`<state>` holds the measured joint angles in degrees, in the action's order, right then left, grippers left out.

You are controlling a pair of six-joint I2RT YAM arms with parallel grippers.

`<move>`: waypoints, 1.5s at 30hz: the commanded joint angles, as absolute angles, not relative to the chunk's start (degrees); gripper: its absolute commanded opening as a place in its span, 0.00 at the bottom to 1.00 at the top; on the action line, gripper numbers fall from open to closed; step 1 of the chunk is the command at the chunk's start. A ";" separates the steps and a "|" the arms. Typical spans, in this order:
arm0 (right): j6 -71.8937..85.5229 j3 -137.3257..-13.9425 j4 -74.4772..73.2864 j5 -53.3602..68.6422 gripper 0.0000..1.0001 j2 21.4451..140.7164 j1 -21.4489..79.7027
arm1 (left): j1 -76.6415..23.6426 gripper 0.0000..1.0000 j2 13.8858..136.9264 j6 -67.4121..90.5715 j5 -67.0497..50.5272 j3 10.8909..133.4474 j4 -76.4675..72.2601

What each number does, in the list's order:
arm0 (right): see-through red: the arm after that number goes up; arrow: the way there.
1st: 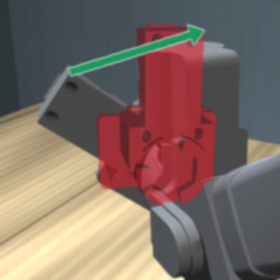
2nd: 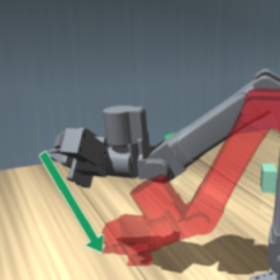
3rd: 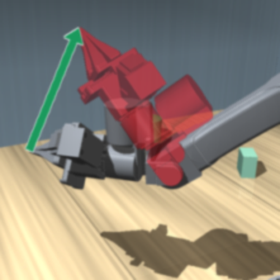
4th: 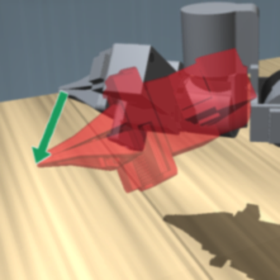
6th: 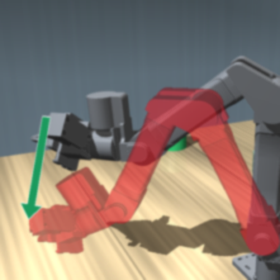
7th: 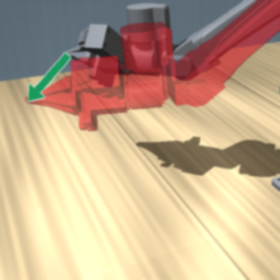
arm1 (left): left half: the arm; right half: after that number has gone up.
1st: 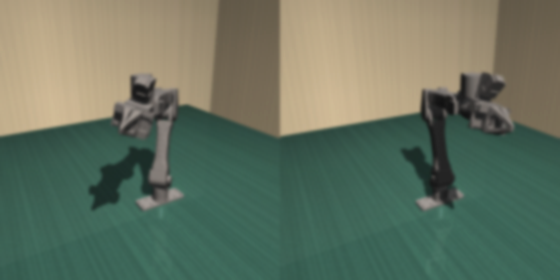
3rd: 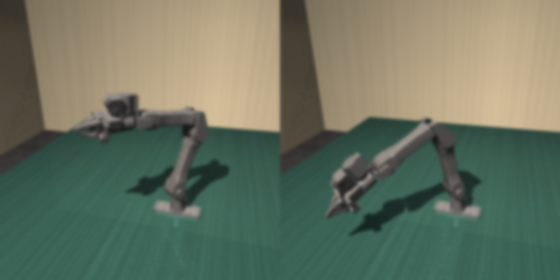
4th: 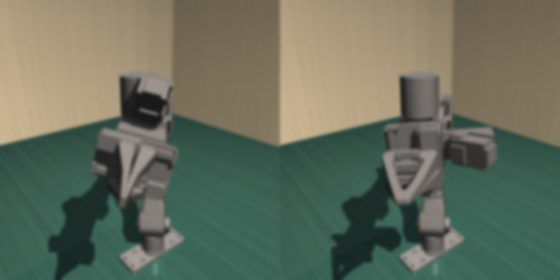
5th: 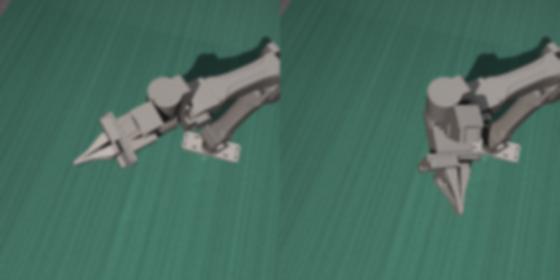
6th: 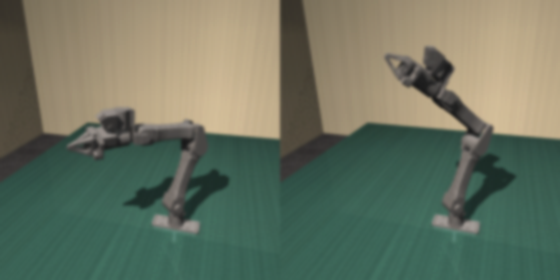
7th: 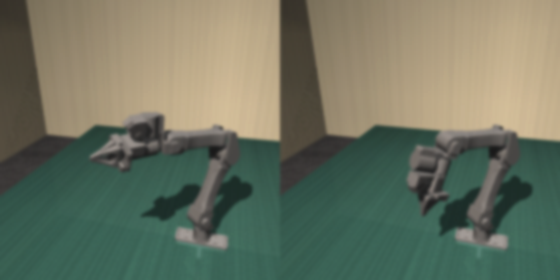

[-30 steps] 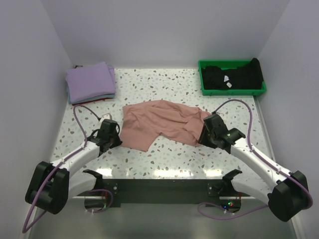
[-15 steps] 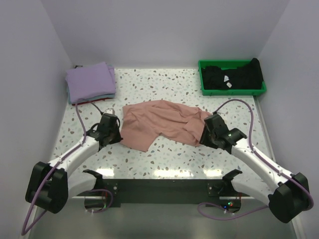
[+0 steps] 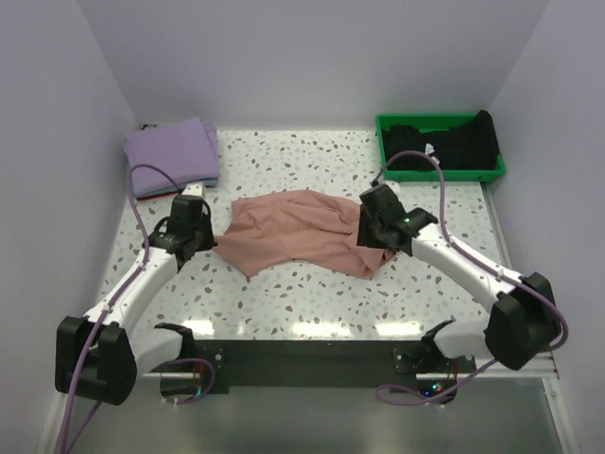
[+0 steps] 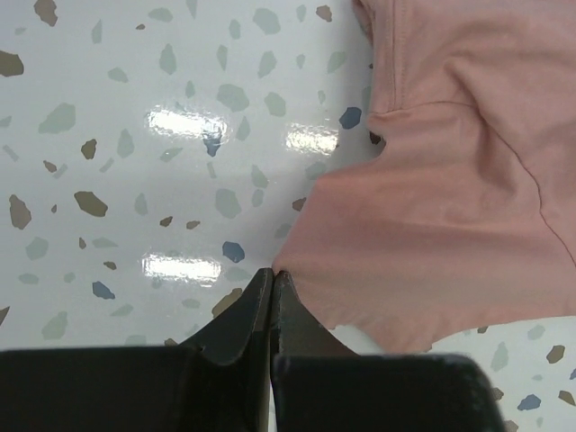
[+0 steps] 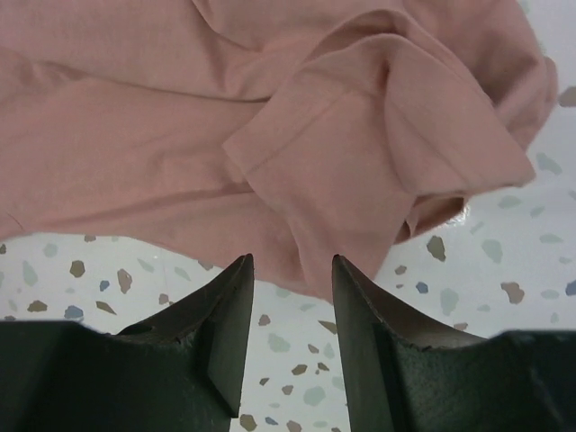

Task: Fold and stack the t-shirts
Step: Flatten the tshirt out

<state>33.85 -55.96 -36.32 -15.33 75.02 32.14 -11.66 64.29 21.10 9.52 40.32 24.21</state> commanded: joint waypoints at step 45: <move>28.82 -68.04 -48.85 -22.32 0.00 79.39 32.61 | -5.37 0.00 69.87 14.87 9.92 40.86 17.49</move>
<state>26.06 -68.75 -41.74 -19.11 90.13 34.30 -7.20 69.06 17.80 7.75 38.76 20.56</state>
